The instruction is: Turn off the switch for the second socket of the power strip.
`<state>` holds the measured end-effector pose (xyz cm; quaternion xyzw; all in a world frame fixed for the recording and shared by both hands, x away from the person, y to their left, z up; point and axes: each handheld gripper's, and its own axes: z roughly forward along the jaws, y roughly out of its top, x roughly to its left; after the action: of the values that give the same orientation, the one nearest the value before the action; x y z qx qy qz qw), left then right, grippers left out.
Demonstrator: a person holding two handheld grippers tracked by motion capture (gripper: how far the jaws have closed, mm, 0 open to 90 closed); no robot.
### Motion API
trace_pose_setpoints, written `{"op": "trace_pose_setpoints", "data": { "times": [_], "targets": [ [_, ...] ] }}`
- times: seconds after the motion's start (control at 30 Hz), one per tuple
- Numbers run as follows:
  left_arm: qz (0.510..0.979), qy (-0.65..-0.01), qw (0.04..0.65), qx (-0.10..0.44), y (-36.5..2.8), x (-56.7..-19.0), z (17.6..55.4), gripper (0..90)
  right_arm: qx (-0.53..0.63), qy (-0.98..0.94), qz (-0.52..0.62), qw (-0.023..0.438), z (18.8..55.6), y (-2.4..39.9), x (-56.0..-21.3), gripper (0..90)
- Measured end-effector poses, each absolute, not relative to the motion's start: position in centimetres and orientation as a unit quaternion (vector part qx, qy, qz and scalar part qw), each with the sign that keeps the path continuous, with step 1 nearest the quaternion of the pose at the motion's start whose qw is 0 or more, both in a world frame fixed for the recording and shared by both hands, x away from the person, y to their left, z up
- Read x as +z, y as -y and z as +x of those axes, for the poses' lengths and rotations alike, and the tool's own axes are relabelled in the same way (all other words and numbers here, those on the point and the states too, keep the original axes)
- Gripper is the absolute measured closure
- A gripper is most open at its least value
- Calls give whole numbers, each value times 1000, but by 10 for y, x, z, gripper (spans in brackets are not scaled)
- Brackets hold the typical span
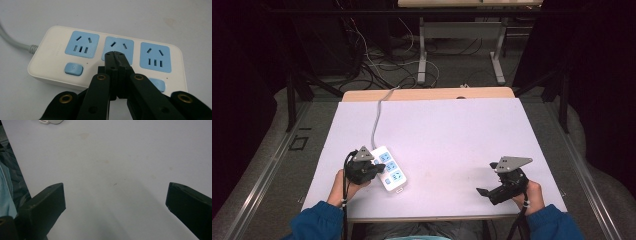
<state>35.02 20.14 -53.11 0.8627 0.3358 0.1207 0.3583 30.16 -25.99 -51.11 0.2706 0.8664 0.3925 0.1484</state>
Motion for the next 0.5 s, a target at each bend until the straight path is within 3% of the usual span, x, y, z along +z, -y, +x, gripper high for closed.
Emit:
{"op": "trace_pose_setpoints", "data": {
  "times": [0.5],
  "targets": [
    [863,-334,357,127,-200,-532,350,900,392,-865,275,149,301,260,-511,17]
  ]
}}
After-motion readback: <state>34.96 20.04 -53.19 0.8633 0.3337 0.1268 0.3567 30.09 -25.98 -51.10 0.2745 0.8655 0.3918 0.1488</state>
